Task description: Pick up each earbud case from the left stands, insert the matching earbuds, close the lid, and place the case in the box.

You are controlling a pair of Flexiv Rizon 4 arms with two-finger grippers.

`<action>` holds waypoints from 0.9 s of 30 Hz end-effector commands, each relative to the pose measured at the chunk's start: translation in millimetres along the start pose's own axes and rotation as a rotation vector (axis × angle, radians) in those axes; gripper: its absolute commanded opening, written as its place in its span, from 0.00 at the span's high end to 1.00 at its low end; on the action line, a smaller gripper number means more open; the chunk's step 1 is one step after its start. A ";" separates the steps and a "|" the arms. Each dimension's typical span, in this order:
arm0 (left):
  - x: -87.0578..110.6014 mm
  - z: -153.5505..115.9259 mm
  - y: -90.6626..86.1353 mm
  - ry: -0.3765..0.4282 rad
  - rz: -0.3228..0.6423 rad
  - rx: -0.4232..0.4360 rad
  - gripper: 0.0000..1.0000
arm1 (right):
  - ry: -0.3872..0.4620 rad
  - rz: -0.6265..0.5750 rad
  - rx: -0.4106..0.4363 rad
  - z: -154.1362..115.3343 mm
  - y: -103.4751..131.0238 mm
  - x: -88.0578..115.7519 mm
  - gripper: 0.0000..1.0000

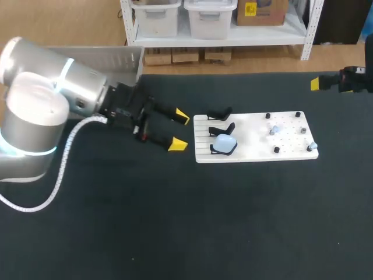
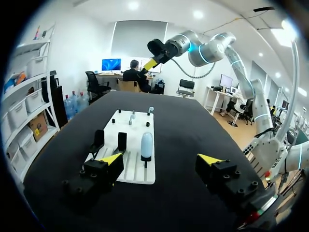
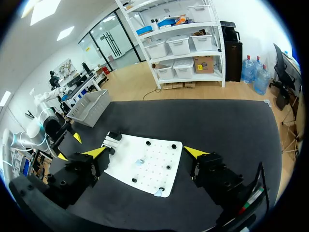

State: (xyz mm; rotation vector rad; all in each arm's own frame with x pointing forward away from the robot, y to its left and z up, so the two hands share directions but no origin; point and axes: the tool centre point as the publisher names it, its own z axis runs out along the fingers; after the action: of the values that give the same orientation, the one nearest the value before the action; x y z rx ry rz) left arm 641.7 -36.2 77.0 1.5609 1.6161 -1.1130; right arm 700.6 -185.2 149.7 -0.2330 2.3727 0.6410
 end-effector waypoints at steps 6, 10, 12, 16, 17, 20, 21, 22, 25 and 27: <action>3.0 37.7 12.9 0.001 0.035 0.037 0.00 | 0.000 0.000 0.000 -0.4 -0.1 0.1 0.00; 10.5 50.7 16.2 -0.003 0.036 0.036 0.00 | 0.000 0.000 0.000 -0.4 -0.1 0.1 0.00; 15.2 56.2 17.7 -0.001 0.020 0.022 0.00 | 0.000 0.000 0.000 -0.4 -0.1 0.1 0.00; 20.4 64.4 17.1 0.004 0.019 0.006 0.00 | 0.000 0.000 0.000 -0.4 -0.1 0.1 0.00; 20.8 65.9 16.9 0.007 0.025 -0.001 0.00 | 0.000 0.000 0.000 -0.4 -0.1 0.1 0.00; 18.4 69.8 17.1 -0.001 0.032 -0.007 0.00 | 0.000 0.000 0.000 -0.4 -0.1 0.1 0.00; 18.3 71.6 17.5 0.007 0.039 -0.012 0.00 | 0.000 0.000 0.000 -0.4 -0.1 0.1 0.00; 18.1 73.5 17.9 0.011 0.041 -0.012 0.00 | 0.000 0.000 0.000 -0.4 -0.1 0.1 0.00; 17.5 76.5 19.9 0.014 0.044 -0.013 0.00 | 0.000 0.000 0.000 -0.4 -0.1 0.1 0.00; 16.5 77.6 21.1 0.014 0.048 -0.022 0.00 | 0.000 0.000 0.000 -0.4 -0.1 0.1 0.00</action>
State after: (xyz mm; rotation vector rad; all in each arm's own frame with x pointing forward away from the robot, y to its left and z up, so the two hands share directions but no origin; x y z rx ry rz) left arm 651.3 -95.0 25.8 1.5933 1.5880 -1.0640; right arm 700.6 -185.2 149.7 -0.2329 2.3726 0.6410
